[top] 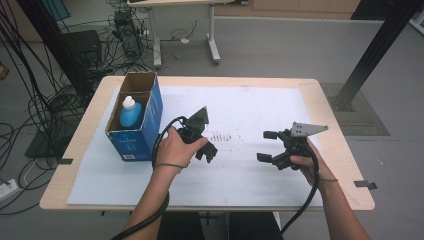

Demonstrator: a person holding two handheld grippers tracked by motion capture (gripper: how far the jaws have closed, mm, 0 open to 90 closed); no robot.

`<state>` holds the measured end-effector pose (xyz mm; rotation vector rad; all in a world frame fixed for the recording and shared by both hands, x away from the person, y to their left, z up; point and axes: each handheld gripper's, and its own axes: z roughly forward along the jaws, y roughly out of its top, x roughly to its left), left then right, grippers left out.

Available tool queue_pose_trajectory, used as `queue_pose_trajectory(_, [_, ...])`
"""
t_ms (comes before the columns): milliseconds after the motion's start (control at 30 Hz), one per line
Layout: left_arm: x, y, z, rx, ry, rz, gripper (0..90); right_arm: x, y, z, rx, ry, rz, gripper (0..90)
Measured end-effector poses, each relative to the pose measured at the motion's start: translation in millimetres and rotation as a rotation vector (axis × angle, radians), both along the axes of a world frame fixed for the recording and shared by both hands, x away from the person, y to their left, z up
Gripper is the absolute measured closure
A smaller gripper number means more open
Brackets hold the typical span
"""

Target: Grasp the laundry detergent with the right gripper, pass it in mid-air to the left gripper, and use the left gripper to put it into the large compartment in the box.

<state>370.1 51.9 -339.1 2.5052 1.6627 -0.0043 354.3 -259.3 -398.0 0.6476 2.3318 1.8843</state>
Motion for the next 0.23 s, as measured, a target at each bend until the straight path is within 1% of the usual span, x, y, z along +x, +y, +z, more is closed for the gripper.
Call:
queue_pose_trajectory(167, [-0.3,-0.1,0.2,-0.005,-0.005,0.006,6.2,-0.4,-0.4,0.4,0.0,0.0,-0.003,2.8])
queue_pose_trajectory(233, [-0.3,0.1,0.2,-0.005,-0.004,-0.003,6.2,-0.4,-0.6,0.2,0.002,0.0,-0.004,2.8])
